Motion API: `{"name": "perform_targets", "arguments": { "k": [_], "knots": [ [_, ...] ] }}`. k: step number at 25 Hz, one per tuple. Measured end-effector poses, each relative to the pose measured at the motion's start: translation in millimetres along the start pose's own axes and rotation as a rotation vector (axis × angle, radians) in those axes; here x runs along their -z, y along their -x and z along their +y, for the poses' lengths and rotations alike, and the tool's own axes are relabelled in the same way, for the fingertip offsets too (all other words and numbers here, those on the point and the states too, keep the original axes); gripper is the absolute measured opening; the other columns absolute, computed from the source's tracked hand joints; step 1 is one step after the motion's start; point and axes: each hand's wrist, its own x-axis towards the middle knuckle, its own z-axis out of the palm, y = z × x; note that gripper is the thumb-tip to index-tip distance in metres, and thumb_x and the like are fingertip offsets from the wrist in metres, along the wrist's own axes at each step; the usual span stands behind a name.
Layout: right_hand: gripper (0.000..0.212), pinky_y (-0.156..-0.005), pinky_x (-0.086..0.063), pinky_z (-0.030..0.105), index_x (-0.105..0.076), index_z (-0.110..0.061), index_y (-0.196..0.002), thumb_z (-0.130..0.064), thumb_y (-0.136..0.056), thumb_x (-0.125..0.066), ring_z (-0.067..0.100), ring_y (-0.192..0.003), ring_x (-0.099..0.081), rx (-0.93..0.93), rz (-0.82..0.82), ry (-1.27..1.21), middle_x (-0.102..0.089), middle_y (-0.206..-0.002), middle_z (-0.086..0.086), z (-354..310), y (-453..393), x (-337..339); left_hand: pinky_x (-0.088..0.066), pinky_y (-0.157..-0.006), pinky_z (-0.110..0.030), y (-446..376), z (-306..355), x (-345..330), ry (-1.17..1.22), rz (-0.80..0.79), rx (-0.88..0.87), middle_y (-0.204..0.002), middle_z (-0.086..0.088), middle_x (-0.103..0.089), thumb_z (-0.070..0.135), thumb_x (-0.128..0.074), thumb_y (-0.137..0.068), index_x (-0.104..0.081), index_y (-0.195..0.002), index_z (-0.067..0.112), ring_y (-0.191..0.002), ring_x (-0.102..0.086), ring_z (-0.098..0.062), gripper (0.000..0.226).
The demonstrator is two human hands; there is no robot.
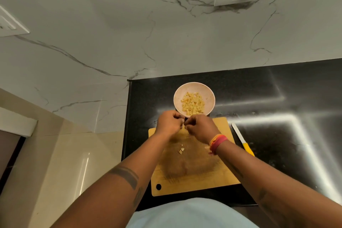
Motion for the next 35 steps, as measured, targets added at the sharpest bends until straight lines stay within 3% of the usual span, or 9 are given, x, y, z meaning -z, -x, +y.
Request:
{"name": "perform_targets", "arguments": {
  "k": [4,10,17,20,22,25,29,33,35],
  "knots": [
    [0.032,-0.089,-0.052,0.035,-0.071,-0.016,-0.124,-0.026,-0.094,-0.07,0.026,-0.104,-0.063,0.224,-0.205,0.378,-0.065,-0.116,0.008,19,25,-42,-0.057,-0.09,-0.032,24,-54,-6,-0.245,-0.038,0.064,-0.102,0.005,-0.075,0.015,-0.067,-0.096,-0.08,-0.1,0.024,-0.096,-0.067,-0.013,0.016],
    [0.034,-0.088,-0.05,0.04,-0.058,-0.008,-0.135,-0.009,-0.102,-0.047,0.031,-0.111,-0.052,0.42,-0.193,0.642,-0.054,-0.124,0.013,25,45,-69,-0.057,-0.092,-0.033,42,-75,-18,-0.161,0.052,0.1,-0.108,0.004,-0.074,0.01,-0.061,-0.097,-0.079,-0.105,0.021,-0.099,-0.068,-0.015,0.022],
    [0.053,-0.083,-0.051,0.04,-0.044,-0.023,-0.152,-0.013,-0.101,-0.051,0.036,-0.101,-0.058,0.228,-0.256,0.543,-0.056,-0.117,0.017,19,32,-75,-0.058,-0.086,-0.032,45,-73,-18,-0.101,0.072,0.138,-0.106,0.003,-0.074,0.011,-0.059,-0.098,-0.078,-0.106,0.023,-0.096,-0.066,-0.015,0.024],
    [0.042,-0.08,-0.048,0.036,-0.054,-0.02,-0.142,-0.02,-0.1,-0.051,0.033,-0.099,-0.058,0.169,-0.276,0.435,-0.058,-0.114,0.015,16,28,-72,-0.057,-0.082,-0.03,46,-70,-18,-0.085,0.069,0.159,-0.101,0.005,-0.073,0.014,-0.059,-0.098,-0.079,-0.103,0.024,-0.094,-0.066,-0.015,0.022],
    [0.026,-0.077,-0.049,0.033,-0.066,-0.014,-0.118,-0.019,-0.093,-0.063,0.03,-0.098,-0.063,0.12,-0.236,0.357,-0.065,-0.107,0.012,12,27,-64,-0.06,-0.083,-0.034,45,-68,-19,-0.018,0.066,0.19,-0.097,0.006,-0.074,0.015,-0.06,-0.098,-0.079,-0.096,0.026,-0.091,-0.069,-0.015,0.022],
    [0.005,-0.076,-0.055,0.034,-0.07,-0.017,-0.088,-0.017,-0.086,-0.074,0.02,-0.085,-0.067,-0.06,-0.15,0.074,-0.071,-0.09,0.004,6,18,-32,-0.064,-0.078,-0.035,39,-51,-18,0.163,0.063,0.267,-0.091,0.002,-0.076,0.011,-0.06,-0.098,-0.077,-0.089,0.026,-0.082,-0.073,-0.013,0.024],
    [0.011,-0.077,-0.062,0.035,-0.071,-0.013,-0.08,-0.007,-0.09,-0.069,0.02,-0.077,-0.069,-0.141,-0.135,-0.205,-0.072,-0.085,0.01,-7,4,12,-0.064,-0.076,-0.031,25,-14,-14,0.316,0.044,0.254,-0.085,-0.004,-0.076,0.007,-0.061,-0.097,-0.079,-0.097,0.015,-0.077,-0.074,-0.014,0.02],
    [0.011,-0.079,-0.062,0.034,-0.069,-0.014,-0.085,-0.006,-0.092,-0.069,0.017,-0.078,-0.069,-0.159,-0.198,-0.122,-0.071,-0.087,0.007,-3,-4,14,-0.063,-0.076,-0.03,13,-4,-14,0.342,0.031,0.252,-0.086,-0.004,-0.075,0.003,-0.058,-0.099,-0.077,-0.099,0.012,-0.073,-0.071,-0.012,0.021],
    [0.009,-0.08,-0.058,0.031,-0.071,-0.018,-0.091,-0.008,-0.091,-0.07,0.015,-0.085,-0.067,-0.098,-0.196,0.065,-0.072,-0.093,0.002,3,-6,3,-0.064,-0.08,-0.037,8,-16,-15,0.237,0.053,0.275,-0.086,-0.002,-0.076,0.002,-0.06,-0.096,-0.079,-0.091,0.019,-0.078,-0.072,-0.015,0.026]
  ]
}}
